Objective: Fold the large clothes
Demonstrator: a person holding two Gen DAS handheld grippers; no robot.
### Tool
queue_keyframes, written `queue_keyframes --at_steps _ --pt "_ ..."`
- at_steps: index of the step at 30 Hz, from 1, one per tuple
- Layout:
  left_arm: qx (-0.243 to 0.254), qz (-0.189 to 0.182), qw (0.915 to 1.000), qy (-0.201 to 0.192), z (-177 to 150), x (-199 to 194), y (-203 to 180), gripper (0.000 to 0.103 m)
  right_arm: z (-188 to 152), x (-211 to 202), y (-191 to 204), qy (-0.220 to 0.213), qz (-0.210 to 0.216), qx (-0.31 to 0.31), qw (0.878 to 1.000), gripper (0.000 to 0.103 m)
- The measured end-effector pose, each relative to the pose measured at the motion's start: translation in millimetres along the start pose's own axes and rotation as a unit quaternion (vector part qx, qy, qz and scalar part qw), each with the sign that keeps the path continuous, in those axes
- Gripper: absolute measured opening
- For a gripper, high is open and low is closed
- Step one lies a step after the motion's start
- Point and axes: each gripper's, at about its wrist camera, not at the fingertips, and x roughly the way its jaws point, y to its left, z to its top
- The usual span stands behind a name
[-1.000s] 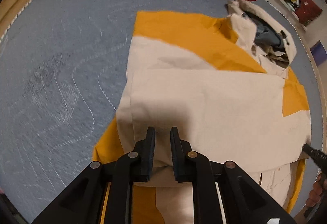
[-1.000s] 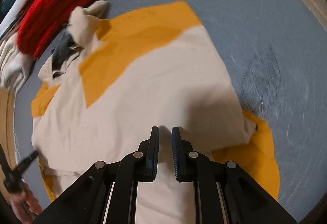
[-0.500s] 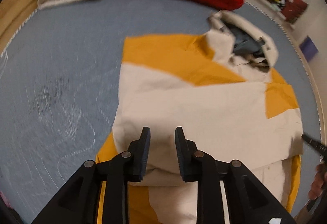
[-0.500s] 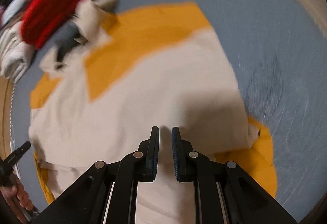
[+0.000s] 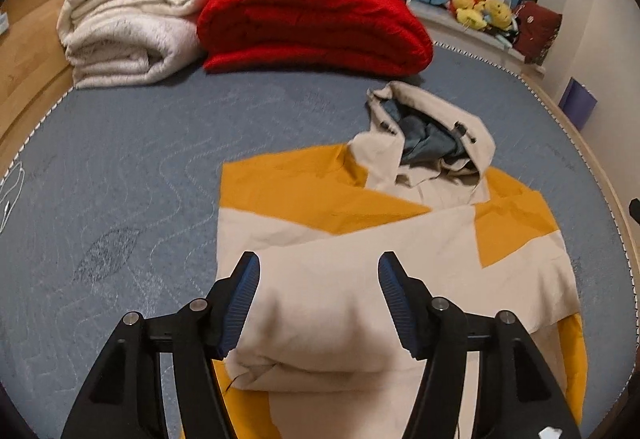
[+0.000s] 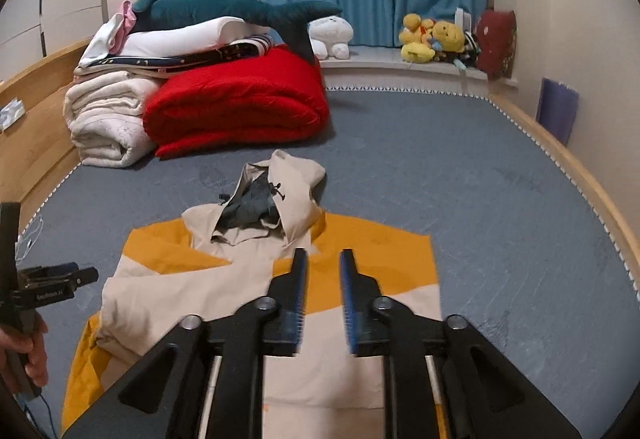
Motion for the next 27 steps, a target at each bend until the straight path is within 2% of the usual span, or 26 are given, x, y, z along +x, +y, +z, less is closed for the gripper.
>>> queue_keyframes --at_steps 1,3,7,11,12,14,17,21,22,25,27 --pt "0.000 0.000 1.0000 -0.004 0.9 -1.0 -1.6 0.064 0.2 -2.3 -2.8 -0.001 0.000 0.002 1.000 0.069" --pt "-0.006 -0.002 0.9999 -0.012 1.0 -1.9 -3.0 0.072 0.5 -4.8 -7.8 -0.005 -0.002 0.007 1.000 0.092" --pt "-0.017 -0.007 0.9996 -0.022 -0.2 -1.3 -3.0 0.075 3.6 -10.9 -13.4 -0.010 -0.007 0.002 1.000 0.092" --pt "0.004 -0.003 0.9993 -0.037 -4.1 -0.8 -6.4 0.075 2.3 -11.0 -21.8 0.002 -0.022 0.004 1.000 0.092" --pt "0.015 0.000 0.9989 -0.043 -5.5 -2.0 -8.3 0.073 2.8 -10.7 -23.3 0.002 -0.024 0.005 1.000 0.092" --pt "0.033 0.002 0.9983 -0.049 -7.1 -4.0 -10.7 0.057 4.2 -11.2 -27.3 0.006 -0.031 0.006 0.999 0.091" --pt "0.046 -0.017 0.9981 -0.038 -4.5 -7.3 -10.8 0.039 6.5 -13.4 -33.6 0.008 -0.024 0.007 1.000 0.086" --pt "0.035 -0.039 0.9980 -0.037 14.3 -9.7 -11.0 0.030 9.8 -8.7 -43.2 0.025 -0.032 -0.002 0.999 0.067" --pt "0.034 -0.042 0.9979 -0.037 26.1 -7.2 -14.3 0.027 10.0 -6.1 -45.5 0.031 -0.032 -0.001 0.999 0.059" --pt "0.033 -0.048 0.9979 -0.029 61.2 6.9 -27.0 0.019 9.3 1.9 -53.2 0.050 -0.028 0.009 0.998 0.045" --pt "0.032 -0.053 0.9978 -0.021 86.1 22.1 -36.3 0.019 7.8 6.4 -55.4 0.062 -0.022 0.010 0.998 0.040"
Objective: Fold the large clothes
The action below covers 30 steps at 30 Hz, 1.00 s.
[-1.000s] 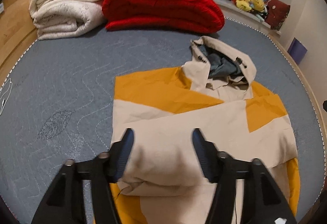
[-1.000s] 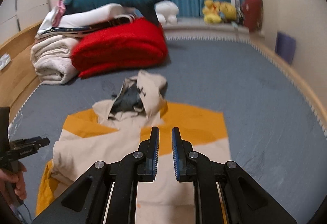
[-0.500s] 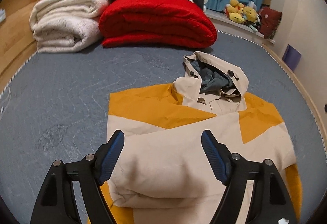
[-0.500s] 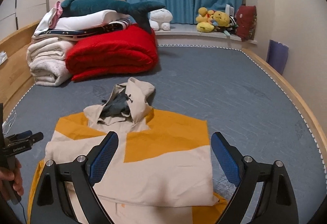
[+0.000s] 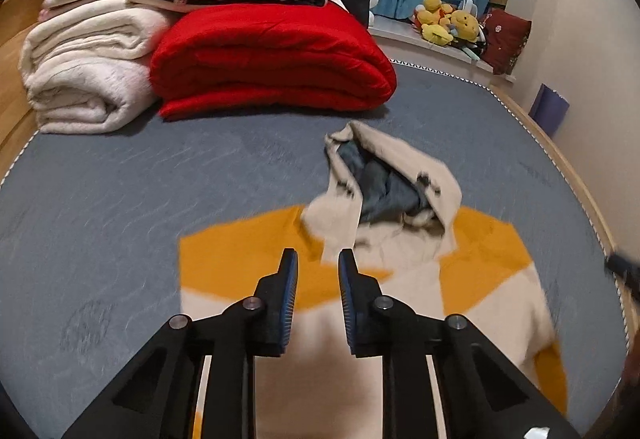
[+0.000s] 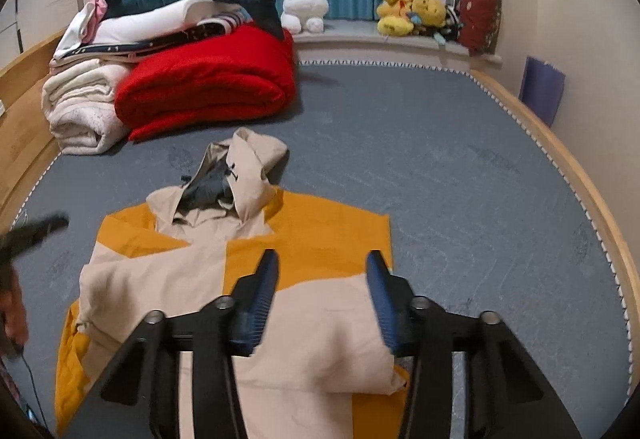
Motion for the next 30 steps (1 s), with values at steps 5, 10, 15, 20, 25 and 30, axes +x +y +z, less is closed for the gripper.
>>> queue_keyframes --at_steps 5,10,15,20,25,30 --pt "0.005 0.005 0.9997 0.024 52.3 65.8 -9.7 0.018 -2.2 8.2 2.6 0.018 0.012 0.002 1.000 0.040" --pt "-0.013 -0.004 0.9977 0.067 85.7 147.9 -10.2 0.018 -1.7 17.1 7.8 0.026 0.014 0.000 1.000 0.040" --pt "-0.054 -0.020 0.9947 0.085 105.5 208.4 -8.4 0.018 -3.8 32.3 5.3 0.048 0.018 0.009 0.999 0.040" --pt "-0.090 -0.024 0.9901 0.105 127.1 262.1 -8.9 0.026 -7.1 48.4 -3.8 0.070 0.018 0.026 0.997 0.040" --pt "-0.112 0.013 0.9863 0.120 139.2 307.0 -2.6 0.031 -6.3 54.6 -6.2 0.067 0.009 0.026 0.997 0.039" --pt "-0.131 0.025 0.9824 0.131 133.3 329.9 2.6 0.029 -6.2 58.7 -3.1 0.065 0.012 0.022 0.998 0.029"
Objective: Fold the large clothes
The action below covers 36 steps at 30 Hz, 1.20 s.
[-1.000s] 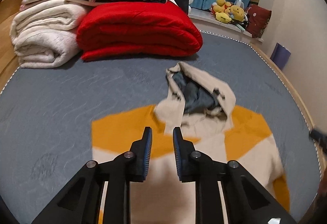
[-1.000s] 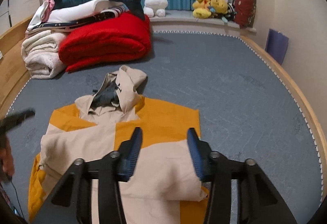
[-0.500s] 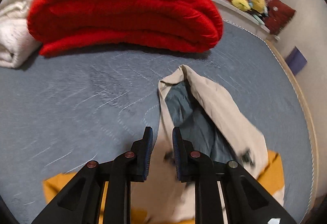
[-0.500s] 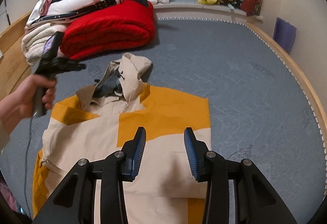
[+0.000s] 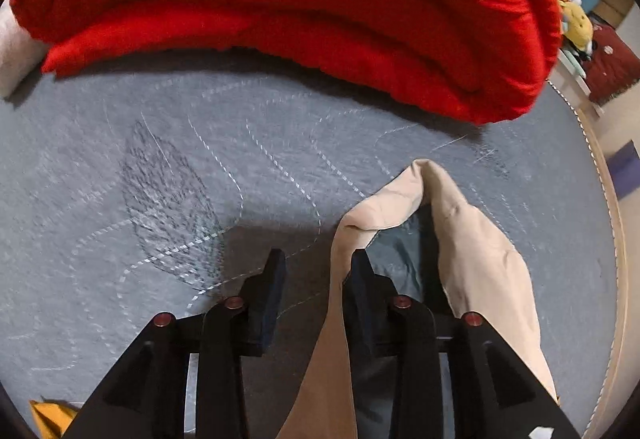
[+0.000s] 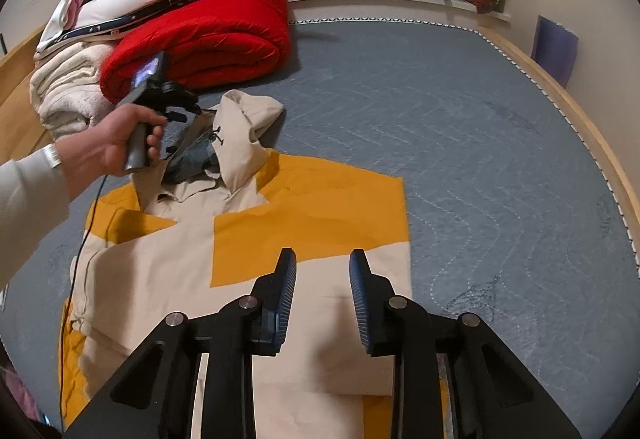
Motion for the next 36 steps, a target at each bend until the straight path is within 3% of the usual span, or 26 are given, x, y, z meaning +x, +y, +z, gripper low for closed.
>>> queue_keyframes --at_steps 2,5,10,15,17,22,26,29,30,34,36 --pt "0.005 -0.008 0.9999 0.006 -1.4 2.2 -2.1 0.006 1.4 0.8 2.4 -0.001 0.005 0.001 1.000 0.029" --pt "0.045 -0.020 0.9987 -0.010 -5.3 -15.2 -13.5 0.001 2.3 2.2 4.3 0.000 0.014 0.008 1.000 0.029" --pt "0.125 -0.062 0.9878 -0.068 -34.1 -92.0 -29.8 0.000 1.2 3.9 3.2 0.010 0.024 0.024 0.999 0.029" --pt "0.263 -0.109 0.9491 -0.135 -138.1 -208.0 -39.9 0.000 5.2 4.3 4.9 0.015 0.058 0.062 0.996 0.029" --pt "0.293 -0.108 0.9413 -0.129 -169.5 -230.6 -35.5 0.000 5.2 0.8 11.3 0.012 0.066 0.059 0.996 0.029" --pt "0.252 -0.083 0.9613 -0.073 -161.1 -217.3 -22.7 0.001 1.4 -17.9 22.3 -0.002 0.077 0.061 0.995 0.029" --pt "0.212 -0.061 0.9730 -0.067 -133.6 -191.0 -19.6 0.021 -12.0 -30.0 26.7 -0.002 0.075 0.064 0.995 0.030" --pt "0.166 -0.057 0.9831 -0.052 -110.4 -158.5 -18.5 0.023 -18.8 -31.0 23.2 0.006 0.072 0.067 0.995 0.031" --pt "0.151 -0.053 0.9859 -0.049 -99.5 -145.3 -20.6 0.024 -19.5 -30.5 20.7 0.007 0.068 0.068 0.995 0.034" --pt "0.114 -0.034 0.9922 -0.038 -66.3 -101.8 -26.9 0.028 -15.5 -23.2 12.8 0.014 0.027 0.049 0.998 0.069" --pt "0.099 -0.023 0.9942 -0.032 -51.3 -80.3 -29.1 0.033 -12.6 -18.8 12.9 0.017 0.018 0.029 0.999 0.070"
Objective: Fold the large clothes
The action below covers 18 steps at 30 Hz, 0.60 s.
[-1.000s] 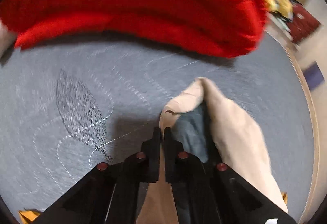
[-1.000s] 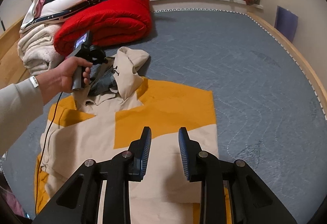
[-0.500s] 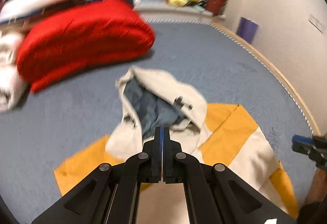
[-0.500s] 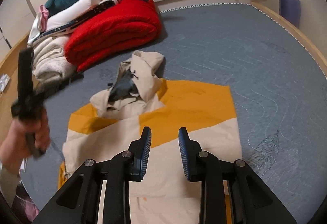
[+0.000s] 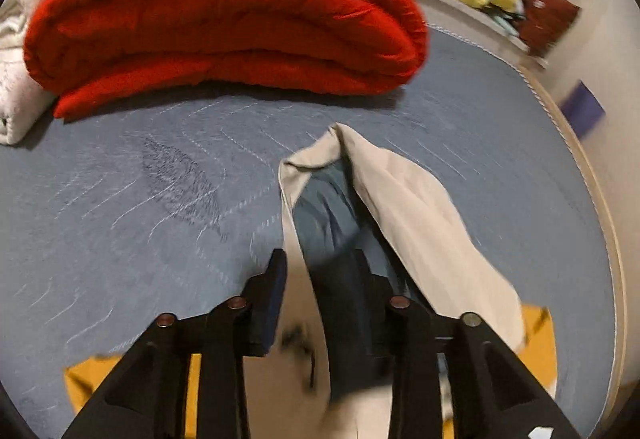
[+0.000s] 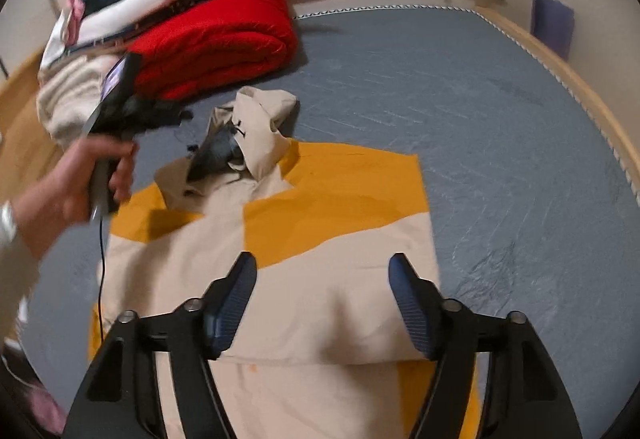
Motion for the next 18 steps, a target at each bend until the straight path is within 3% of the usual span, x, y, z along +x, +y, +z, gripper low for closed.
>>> queue_keyframes --at_steps 5,12,14,18 --pt "-0.046 0.030 0.9984 0.017 29.6 51.2 14.5 0.034 8.4 10.8 -8.3 0.003 -0.002 0.002 1.000 0.070" --pt "-0.094 0.025 0.9941 0.048 39.6 97.3 31.9 0.033 17.7 25.8 -12.7 0.006 0.009 0.031 0.999 0.070" --pt "-0.091 0.017 0.9942 0.055 40.1 99.7 32.0 0.000 18.7 27.7 -10.0 0.006 0.012 0.028 1.000 0.070" --pt "-0.038 -0.018 0.9990 0.016 36.3 58.2 17.7 0.001 16.3 28.4 -7.9 0.009 0.012 0.020 1.000 0.070"
